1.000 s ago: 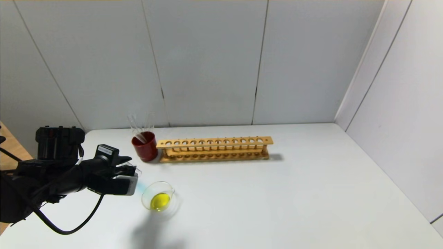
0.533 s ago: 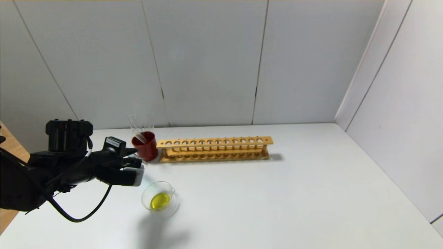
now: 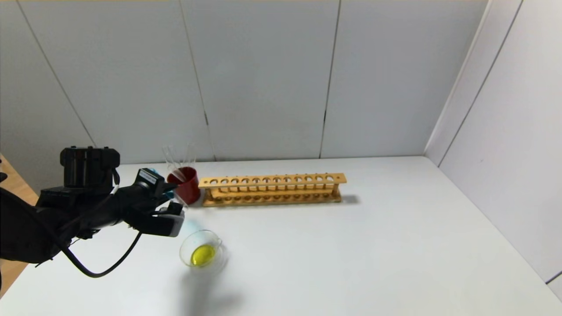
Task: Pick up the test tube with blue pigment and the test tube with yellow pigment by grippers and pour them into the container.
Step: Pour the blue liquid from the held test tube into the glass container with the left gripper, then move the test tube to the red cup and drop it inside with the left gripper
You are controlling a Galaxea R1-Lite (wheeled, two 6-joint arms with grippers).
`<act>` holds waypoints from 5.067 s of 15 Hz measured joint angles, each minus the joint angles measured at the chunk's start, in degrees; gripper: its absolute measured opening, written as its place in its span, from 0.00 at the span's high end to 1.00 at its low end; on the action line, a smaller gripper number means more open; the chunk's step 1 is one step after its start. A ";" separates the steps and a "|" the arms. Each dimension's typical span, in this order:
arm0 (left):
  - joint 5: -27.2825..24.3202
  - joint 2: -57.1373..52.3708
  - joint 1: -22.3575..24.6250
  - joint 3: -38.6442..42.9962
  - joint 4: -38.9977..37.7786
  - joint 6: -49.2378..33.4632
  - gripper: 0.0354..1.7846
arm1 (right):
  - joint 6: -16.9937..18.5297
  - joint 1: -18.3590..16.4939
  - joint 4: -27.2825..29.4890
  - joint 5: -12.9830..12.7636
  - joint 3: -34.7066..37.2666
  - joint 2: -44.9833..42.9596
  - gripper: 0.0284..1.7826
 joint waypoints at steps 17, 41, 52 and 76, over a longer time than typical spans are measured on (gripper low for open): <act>0.09 0.99 0.11 0.35 0.05 4.00 0.84 | 0.00 0.00 0.00 0.02 0.00 0.00 0.02; 0.30 -0.17 -2.80 1.37 -0.54 16.81 0.84 | 0.00 0.00 0.00 0.00 0.00 0.00 0.02; 2.90 -2.65 -3.30 2.30 -0.98 23.80 0.84 | 0.00 0.00 0.00 0.02 0.00 0.00 0.02; 16.90 -6.60 -4.79 -20.91 16.92 -27.73 0.84 | 0.00 0.00 0.00 0.00 0.00 0.00 0.02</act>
